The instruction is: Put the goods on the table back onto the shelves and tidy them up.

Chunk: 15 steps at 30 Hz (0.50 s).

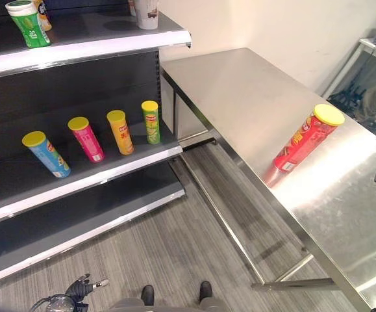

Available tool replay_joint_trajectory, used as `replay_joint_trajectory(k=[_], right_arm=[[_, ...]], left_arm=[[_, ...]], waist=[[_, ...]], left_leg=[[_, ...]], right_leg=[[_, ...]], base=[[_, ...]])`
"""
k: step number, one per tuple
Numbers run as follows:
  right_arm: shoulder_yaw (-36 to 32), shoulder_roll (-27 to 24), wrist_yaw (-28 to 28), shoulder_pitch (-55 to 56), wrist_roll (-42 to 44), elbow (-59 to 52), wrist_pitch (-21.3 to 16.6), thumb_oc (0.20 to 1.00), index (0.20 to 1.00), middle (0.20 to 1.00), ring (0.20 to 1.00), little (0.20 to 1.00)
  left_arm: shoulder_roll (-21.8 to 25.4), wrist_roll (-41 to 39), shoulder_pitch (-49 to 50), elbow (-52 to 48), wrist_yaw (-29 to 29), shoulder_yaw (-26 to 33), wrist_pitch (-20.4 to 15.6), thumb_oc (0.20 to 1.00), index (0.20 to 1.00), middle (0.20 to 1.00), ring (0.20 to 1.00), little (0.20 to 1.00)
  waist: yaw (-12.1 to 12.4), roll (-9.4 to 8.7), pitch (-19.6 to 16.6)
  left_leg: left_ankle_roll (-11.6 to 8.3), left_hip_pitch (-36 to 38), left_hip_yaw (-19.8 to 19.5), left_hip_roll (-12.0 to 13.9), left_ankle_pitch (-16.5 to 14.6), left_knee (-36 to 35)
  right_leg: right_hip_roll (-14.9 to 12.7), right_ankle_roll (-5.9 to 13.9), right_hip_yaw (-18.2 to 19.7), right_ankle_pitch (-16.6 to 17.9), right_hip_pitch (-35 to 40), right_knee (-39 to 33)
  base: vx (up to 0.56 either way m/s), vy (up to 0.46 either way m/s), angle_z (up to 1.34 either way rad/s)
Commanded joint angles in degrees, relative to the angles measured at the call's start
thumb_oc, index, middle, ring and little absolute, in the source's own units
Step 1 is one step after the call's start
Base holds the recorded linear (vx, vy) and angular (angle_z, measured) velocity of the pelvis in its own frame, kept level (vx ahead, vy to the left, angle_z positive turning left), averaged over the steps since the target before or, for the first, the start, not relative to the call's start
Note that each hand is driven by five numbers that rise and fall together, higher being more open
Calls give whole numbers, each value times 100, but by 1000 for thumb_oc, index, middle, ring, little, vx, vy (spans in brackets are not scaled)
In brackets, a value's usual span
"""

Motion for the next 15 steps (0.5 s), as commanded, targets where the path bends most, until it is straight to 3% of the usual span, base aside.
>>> replay_joint_trajectory(k=[1,6,15], right_arm=[[359,-1083,310,-55,-13,67,2,1000,1000,1000,1000,1000],[362,-1321,363,88,-313,82,43,1000,1000,1000,1000,1000],[1020,-1481,600,-277,-461,396,135,1000,1000,1000,1000,1000]], left_arm=[[49,148,113,46,-77,-83,-174,1000,1000,1000,1000,1000],[-40,212,142,114,-104,-140,-187,1000,1000,1000,1000,1000],[-30,261,168,194,-92,-181,-195,1000,1000,1000,1000,1000]], waist=[[232,-9,-644],[233,3,-710],[316,35,-712]], left_leg=[[-361,-199,-688,92,-524,36],[-454,-203,-711,201,-504,36],[-500,-229,-716,265,-479,36]], right_leg=[[-304,230,-216,-73,-149,77],[-247,213,-382,-212,-12,43],[-219,175,-542,-343,90,43]], base=[[109,-77,16],[51,-61,18],[21,-11,6]])
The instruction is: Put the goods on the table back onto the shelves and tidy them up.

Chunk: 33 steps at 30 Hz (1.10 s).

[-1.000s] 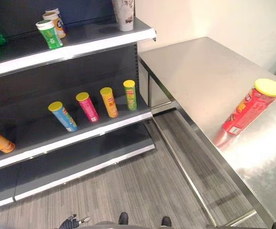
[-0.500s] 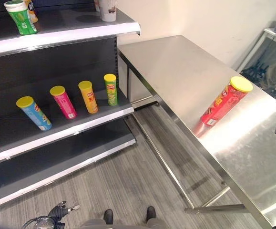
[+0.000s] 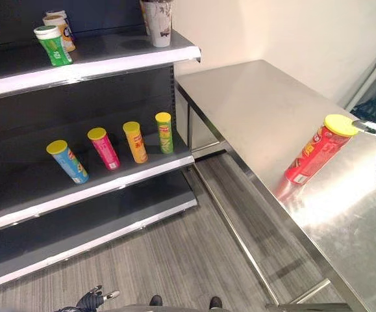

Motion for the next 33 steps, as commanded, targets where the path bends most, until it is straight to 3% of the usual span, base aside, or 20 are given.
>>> replay_joint_trajectory(k=[1,8,19,33], right_arm=[[236,-605,105,-344,-25,232,-104,1000,1000,1000,1000,1000],[556,-989,279,-391,-395,402,29,1000,1000,1000,1000,1000],[773,-1065,222,-600,-643,874,200,1000,1000,1000,1000,1000],[1310,-580,130,-1194,-464,1357,297,1000,1000,1000,1000,1000]], left_arm=[[345,247,-246,277,11,-170,-153,1000,1000,1000,1000,1000],[354,260,-209,296,5,-180,-165,1000,1000,1000,1000,1000],[349,215,-194,281,31,-228,-160,1000,1000,1000,1000,1000],[372,141,-201,248,14,-346,-114,1000,1000,1000,1000,1000]], waist=[[256,-229,-350],[262,-262,-334],[275,-252,-323],[396,-259,-252]], left_leg=[[-383,-201,-409,194,-509,6],[-405,-230,-375,192,-503,6],[-401,-235,-369,174,-513,6],[-398,-309,-400,155,-495,6]], right_leg=[[-286,214,-176,-356,-92,47],[-324,229,-235,-337,-94,47],[-366,236,-297,-342,-66,47],[-401,247,-359,-327,-103,47]], base=[[0,0,0],[1,6,6],[1,2,2],[0,0,0]])
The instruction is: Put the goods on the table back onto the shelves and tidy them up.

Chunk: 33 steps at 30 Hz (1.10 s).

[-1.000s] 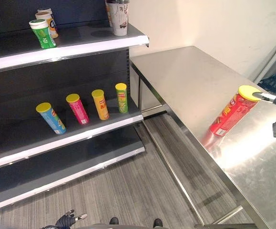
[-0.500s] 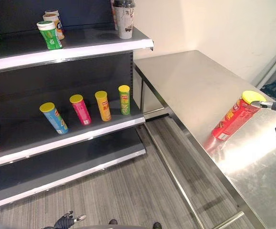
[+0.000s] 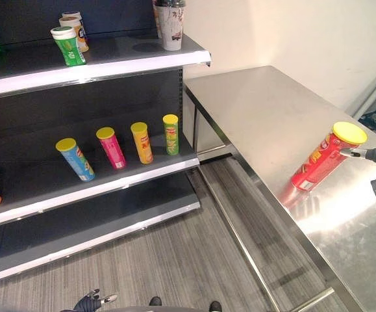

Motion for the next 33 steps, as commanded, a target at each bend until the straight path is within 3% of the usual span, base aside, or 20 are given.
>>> replay_joint_trajectory(k=[1,15,23,24,25,26,27,33], right_arm=[[255,-38,-266,-888,63,306,-63,1000,1000,1000,1000,1000],[707,58,-183,-1238,14,505,31,1000,1000,1000,1000,1000],[1207,-381,434,-1250,298,558,75,1000,1000,1000,1000,1000],[1278,-468,493,-1292,382,555,73,947,947,947,947,947],[1295,-499,513,-1299,397,548,68,583,583,583,583,583],[1297,-500,513,-1301,397,549,68,423,423,423,423,423],[1270,-525,497,-1293,403,531,66,200,200,200,200,200],[1205,-581,467,-1291,374,478,80,200,200,200,200,200]], left_arm=[[316,149,-260,203,18,-309,-101,1000,1000,1000,1000,1000],[326,121,-263,194,42,-340,-72,1000,1000,1000,1000,1000],[394,111,-298,159,-48,-384,-111,1000,1000,1000,1000,1000],[399,100,-312,185,-67,-394,-120,1000,1000,1000,1000,1000],[401,105,-321,200,-74,-397,-118,1000,1000,1000,1000,1000],[400,105,-322,200,-74,-397,-119,1000,1000,1000,1000,1000],[402,92,-327,201,-70,-400,-119,1000,1000,1000,1000,1000],[398,47,-321,173,-70,-378,-113,1000,1000,1000,1000,1000]], waist=[[309,-234,-51],[396,-267,-22],[376,-329,-17],[357,-341,-25],[352,-344,-24],[352,-343,-24],[340,-346,-29],[311,-353,-36]], left_leg=[[-397,-129,-271,169,-569,2],[-388,-151,-309,146,-564,2],[-426,-133,-293,158,-562,2],[-438,-126,-276,161,-563,2],[-441,-124,-272,164,-563,2],[-441,-123,-272,164,-563,2],[-448,-121,-258,174,-561,2],[-447,-101,-231,185,-574,2]], right_leg=[[-382,248,-204,-330,7,47],[-407,243,-288,-341,27,47],[-413,246,-330,-344,59,47],[-412,247,-331,-347,62,47],[-409,246,-338,-350,66,47],[-409,246,-338,-351,67,47],[-406,246,-344,-348,73,47],[-399,245,-338,-351,80,47]], base=[[0,0,0],[1,0,0],[-1,-4,2],[0,0,0],[0,0,0],[0,0,0],[0,0,0],[0,0,0]])
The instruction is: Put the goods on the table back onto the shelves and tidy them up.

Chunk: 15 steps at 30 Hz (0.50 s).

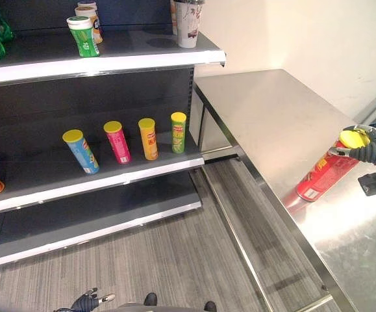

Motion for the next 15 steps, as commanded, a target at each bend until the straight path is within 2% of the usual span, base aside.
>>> replay_joint_trajectory(k=[1,7,11,12,15], right_arm=[[225,-502,-5,-485,256,-44,-37,200,200,200,200,200],[-213,-442,-200,-229,203,-364,-64,200,200,200,200,200],[-833,-18,-463,114,338,-1094,-183,200,200,200,200,200],[-1105,254,-626,220,316,-1433,-288,200,200,200,200,200],[-1324,513,-759,273,317,-1830,-412,200,200,200,200,200]], left_arm=[[251,59,-267,180,-8,-266,-122,1000,1000,1000,1000,1000],[213,16,-280,141,16,-213,-88,1000,1000,1000,1000,1000],[205,2,-265,102,51,-89,-72,1000,1000,1000,1000,1000],[227,0,-247,32,58,-13,-62,1000,1000,1000,1000,1000],[269,18,-240,-27,77,33,-53,1000,1000,1000,1000,1000]], waist=[[170,-144,-84],[125,-141,-80],[118,-142,-78],[134,-126,-53],[162,-112,-13]], left_leg=[[-432,-26,-143,191,-589,3],[-406,-10,-122,180,-604,3],[-320,-30,-125,106,-618,3],[-244,-38,-148,39,-626,3],[-164,-67,-226,-40,-619,3]], right_leg=[[-384,243,-198,-343,102,48],[-398,254,-199,-329,113,48],[-480,305,-176,-235,81,48],[-547,350,-144,-189,24,115],[-593,346,-21,-191,-112,289]], base=[[0,0,0],[-5,12,0],[-18,61,0],[-28,74,-2],[-63,76,-3]])
